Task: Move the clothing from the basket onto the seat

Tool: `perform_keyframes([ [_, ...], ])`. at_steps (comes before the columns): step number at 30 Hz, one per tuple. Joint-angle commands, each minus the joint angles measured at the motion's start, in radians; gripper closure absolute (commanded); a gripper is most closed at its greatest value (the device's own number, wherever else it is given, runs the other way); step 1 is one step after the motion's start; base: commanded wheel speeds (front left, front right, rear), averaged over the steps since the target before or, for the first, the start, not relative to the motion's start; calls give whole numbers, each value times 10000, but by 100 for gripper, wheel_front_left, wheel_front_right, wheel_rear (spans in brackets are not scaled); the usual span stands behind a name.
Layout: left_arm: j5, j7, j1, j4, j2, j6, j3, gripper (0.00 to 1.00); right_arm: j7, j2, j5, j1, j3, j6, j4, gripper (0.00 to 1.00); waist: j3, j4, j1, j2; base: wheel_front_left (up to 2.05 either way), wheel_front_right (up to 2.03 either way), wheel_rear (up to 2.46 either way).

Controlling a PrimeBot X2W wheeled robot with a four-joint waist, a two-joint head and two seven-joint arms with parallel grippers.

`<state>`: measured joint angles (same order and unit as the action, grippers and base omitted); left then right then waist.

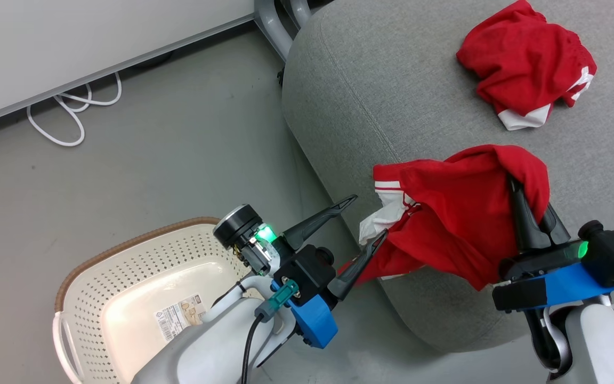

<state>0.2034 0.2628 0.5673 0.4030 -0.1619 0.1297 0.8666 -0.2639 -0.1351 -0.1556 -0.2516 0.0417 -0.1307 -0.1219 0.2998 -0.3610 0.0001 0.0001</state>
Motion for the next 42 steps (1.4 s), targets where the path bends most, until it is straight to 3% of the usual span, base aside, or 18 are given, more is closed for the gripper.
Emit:
perform_keyframes([
  [1,64,28,172,12,-79,11,24,0,-7,63,59,132,-57,-1,73,100,41,-59,-1,-1,0,0,0],
  [17,73,28,359,-135,-144,11,-56,0,-8,118,158,-415,-158,-1,217,100,245,101,-1,-1,0,0,0],
  [29,-229,28,1150,-415,-568,11,-255,0,-7,-231,237,-3690,-779,-1,848,100,1991,273,-1,-1,0,0,0],
  [35,-394,-25,1907,-558,-1029,11,-155,0,-7,-975,242,-6081,-1958,-1,1135,100,3418,333,-1,-1,0,0,0],
  [42,-469,-149,2566,-816,-1429,12,1,0,-7,-2746,143,-8122,-3954,0,716,100,4470,350,-1,-1,0,0,0],
])
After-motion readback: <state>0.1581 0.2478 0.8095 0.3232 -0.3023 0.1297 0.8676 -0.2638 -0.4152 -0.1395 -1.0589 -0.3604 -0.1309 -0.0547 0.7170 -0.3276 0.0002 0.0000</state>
